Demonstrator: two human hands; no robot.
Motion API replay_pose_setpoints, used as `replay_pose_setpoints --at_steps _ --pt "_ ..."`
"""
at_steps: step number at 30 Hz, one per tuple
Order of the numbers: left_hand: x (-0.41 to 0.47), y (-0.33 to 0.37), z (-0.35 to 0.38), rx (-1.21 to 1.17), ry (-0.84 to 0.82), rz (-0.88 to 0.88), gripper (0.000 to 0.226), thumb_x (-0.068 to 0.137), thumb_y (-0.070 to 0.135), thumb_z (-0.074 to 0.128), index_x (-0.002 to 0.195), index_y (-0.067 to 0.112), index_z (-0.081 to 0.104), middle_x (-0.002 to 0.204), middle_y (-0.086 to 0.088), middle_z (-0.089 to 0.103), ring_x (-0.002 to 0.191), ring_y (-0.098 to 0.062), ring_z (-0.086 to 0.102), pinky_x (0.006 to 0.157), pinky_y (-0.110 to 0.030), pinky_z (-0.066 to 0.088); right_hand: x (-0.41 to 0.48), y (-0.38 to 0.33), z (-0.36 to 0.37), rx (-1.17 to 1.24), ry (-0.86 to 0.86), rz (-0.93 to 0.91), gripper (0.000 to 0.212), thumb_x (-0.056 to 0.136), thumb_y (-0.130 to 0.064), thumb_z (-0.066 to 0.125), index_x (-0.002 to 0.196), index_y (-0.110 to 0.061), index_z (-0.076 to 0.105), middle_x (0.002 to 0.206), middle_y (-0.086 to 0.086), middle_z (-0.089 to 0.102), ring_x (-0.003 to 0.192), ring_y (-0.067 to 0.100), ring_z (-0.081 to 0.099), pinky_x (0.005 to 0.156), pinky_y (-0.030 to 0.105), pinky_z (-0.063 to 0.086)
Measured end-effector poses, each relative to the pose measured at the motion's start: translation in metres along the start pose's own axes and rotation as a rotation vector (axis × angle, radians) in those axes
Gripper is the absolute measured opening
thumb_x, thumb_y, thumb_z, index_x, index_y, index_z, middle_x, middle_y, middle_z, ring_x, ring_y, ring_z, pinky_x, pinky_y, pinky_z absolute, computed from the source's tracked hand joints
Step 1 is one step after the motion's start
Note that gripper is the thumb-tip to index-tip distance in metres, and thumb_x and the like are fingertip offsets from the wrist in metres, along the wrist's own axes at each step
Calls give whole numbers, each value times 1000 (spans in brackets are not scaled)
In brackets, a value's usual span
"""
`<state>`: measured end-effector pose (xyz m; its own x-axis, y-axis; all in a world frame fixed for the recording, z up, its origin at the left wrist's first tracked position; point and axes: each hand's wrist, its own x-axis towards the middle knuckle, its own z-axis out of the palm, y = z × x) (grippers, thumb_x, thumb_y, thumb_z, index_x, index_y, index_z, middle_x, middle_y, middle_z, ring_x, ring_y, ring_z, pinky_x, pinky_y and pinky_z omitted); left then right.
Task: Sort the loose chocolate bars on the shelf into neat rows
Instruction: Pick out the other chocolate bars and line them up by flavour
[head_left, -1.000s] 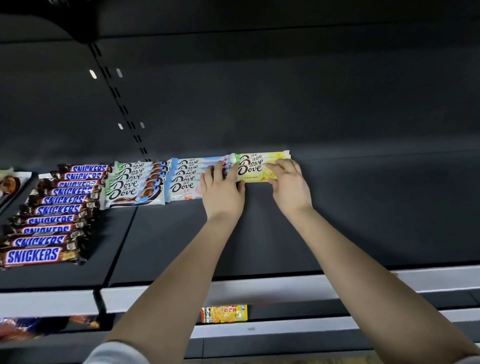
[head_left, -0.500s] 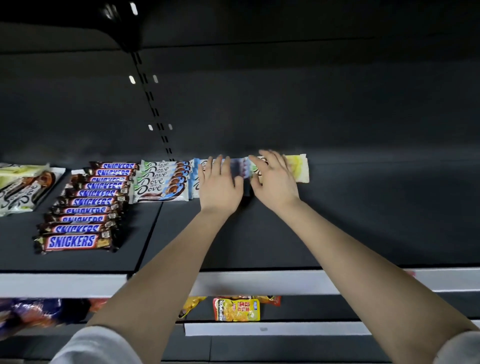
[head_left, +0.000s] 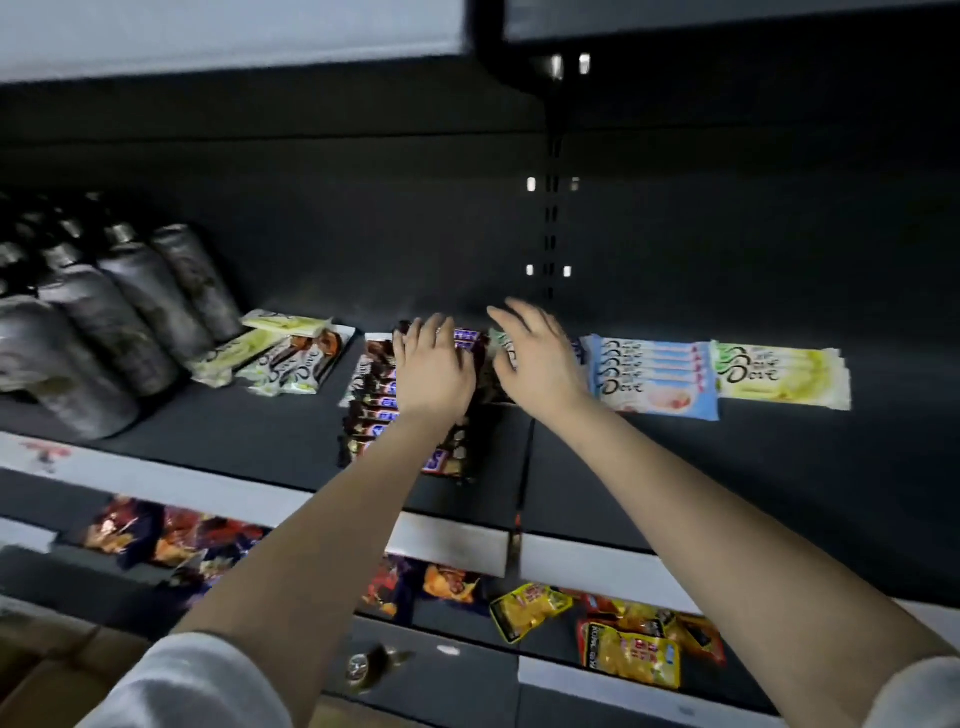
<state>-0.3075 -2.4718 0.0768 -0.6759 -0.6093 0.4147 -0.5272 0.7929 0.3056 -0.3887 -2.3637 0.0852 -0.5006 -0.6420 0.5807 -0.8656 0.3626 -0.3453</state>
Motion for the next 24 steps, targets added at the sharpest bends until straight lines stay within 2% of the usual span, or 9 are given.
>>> replay_pose_setpoints --at_steps 7,12,15,17,20,24 --pt "8 -119 -38 64 33 -106 46 93 24 41 136 10 42 146 -9 38 136 -29 26 115 -46 8 31 -96 62 46 -127 -57 47 87 -9 50 134 -13 47 144 10 38 130 29 37 110 36 28" --pt "-2 -198 -58 46 0 -208 51 93 23 43 142 12 34 148 -9 34 136 -30 27 114 -43 13 49 -157 105 50 -200 -89 46 87 -8 49 133 -13 48 145 7 37 128 29 39 108 36 31" --pt "-6 -241 -68 42 -8 -239 52 93 24 43 142 9 33 149 -11 33 136 -30 26 113 -40 14 59 -188 134 50 -223 -108 45 85 -7 50 130 -12 50 143 9 40 125 31 43 108 43 32" --pt "-6 -266 -74 1 -3 -236 50 92 19 44 140 6 34 147 -13 35 135 -30 28 112 -36 18 62 -206 152 50 -253 -122 45 85 -7 51 130 -12 50 143 9 39 126 32 41 108 47 31" --pt "-2 -295 -79 -110 -2 -249 48 92 12 44 138 1 35 145 -17 35 134 -31 30 110 -33 20 65 -227 174 53 -301 -144 47 86 -4 50 133 -12 47 146 9 35 128 32 38 109 41 30" --pt "8 -314 -76 -205 -22 -301 52 92 10 43 140 -3 29 145 -21 33 135 -32 29 111 -33 20 74 -239 197 30 -348 -137 46 88 -7 48 134 -14 46 148 5 31 131 30 35 107 43 33"
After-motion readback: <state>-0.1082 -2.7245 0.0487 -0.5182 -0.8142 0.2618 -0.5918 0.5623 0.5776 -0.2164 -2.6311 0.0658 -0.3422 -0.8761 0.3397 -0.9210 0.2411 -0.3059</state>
